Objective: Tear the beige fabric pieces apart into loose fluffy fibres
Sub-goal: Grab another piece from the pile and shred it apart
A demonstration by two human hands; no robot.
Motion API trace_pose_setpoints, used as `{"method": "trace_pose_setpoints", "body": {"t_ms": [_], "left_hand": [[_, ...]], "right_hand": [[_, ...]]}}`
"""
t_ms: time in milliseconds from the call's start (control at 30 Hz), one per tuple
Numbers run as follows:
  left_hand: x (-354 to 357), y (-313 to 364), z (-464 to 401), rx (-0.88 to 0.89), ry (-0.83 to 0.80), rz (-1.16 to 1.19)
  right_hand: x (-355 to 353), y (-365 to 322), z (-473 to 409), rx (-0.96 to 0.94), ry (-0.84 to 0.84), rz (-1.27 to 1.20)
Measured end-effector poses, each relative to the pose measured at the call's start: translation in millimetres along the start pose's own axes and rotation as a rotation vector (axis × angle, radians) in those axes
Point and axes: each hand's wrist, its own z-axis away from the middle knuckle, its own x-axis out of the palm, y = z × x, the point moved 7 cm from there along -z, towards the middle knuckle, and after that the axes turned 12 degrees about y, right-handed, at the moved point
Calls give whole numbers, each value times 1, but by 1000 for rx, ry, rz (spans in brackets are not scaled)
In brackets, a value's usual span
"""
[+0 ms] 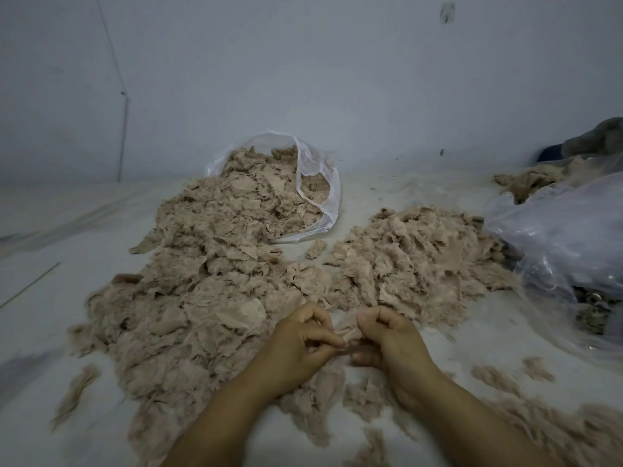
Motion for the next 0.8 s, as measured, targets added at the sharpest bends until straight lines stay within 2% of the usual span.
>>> {"method": "trace_pose_setpoints", "body": {"t_ms": [100,233,267,400,567,667,800], "left_hand": [[6,-2,4,-84,-120,50],[8,-11,5,-400,-129,238],[10,-13,5,-434,-133,244],[14,-10,4,-393,-95,216],[14,-11,3,-379,-90,253],[14,-11,1,-358,-97,261],[3,-13,-5,-362,-10,290]], "right_hand": [[-3,1,-2,11,31,-65],[-1,-7,1,-91,-10,-85],[0,-9,2,-112,-19,-75],[4,-4,3,-104,-54,-23],[2,-2,3,-128,20,24],[-5,-14,-1,-222,115,46],[0,-47,-10,-389,191,233]]}}
